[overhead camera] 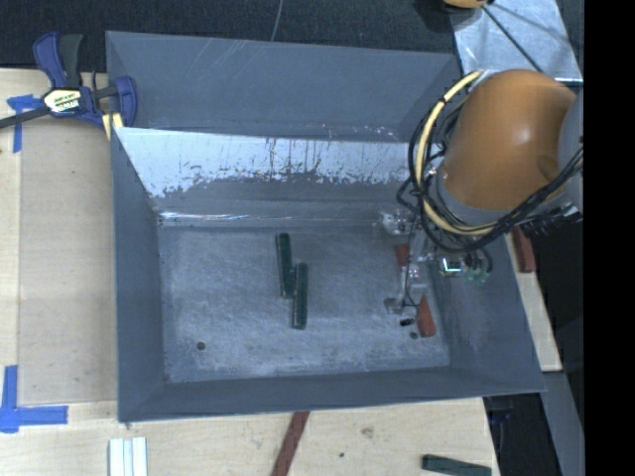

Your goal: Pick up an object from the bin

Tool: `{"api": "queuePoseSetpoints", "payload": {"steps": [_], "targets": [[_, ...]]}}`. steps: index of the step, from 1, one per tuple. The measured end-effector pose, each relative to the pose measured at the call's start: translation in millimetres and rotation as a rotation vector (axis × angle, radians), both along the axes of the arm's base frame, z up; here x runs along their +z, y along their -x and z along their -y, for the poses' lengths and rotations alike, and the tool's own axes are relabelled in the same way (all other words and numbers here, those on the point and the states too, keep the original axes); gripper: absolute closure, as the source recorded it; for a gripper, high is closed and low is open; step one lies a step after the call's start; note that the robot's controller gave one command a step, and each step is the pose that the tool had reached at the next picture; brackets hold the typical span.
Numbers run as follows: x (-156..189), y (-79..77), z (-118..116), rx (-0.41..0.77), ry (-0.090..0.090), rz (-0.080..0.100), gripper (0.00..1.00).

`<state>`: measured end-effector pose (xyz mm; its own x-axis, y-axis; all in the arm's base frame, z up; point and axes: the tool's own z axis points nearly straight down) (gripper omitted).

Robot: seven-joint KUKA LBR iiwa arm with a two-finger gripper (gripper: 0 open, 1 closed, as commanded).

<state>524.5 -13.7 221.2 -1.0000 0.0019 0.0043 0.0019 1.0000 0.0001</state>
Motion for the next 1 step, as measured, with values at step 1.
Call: {"api": "queuePoseSetpoints", "payload": {"steps": [1], "targets": [[3.7, -1.6, 0.0, 0.0, 0.0, 0.008, 0.0]]}}
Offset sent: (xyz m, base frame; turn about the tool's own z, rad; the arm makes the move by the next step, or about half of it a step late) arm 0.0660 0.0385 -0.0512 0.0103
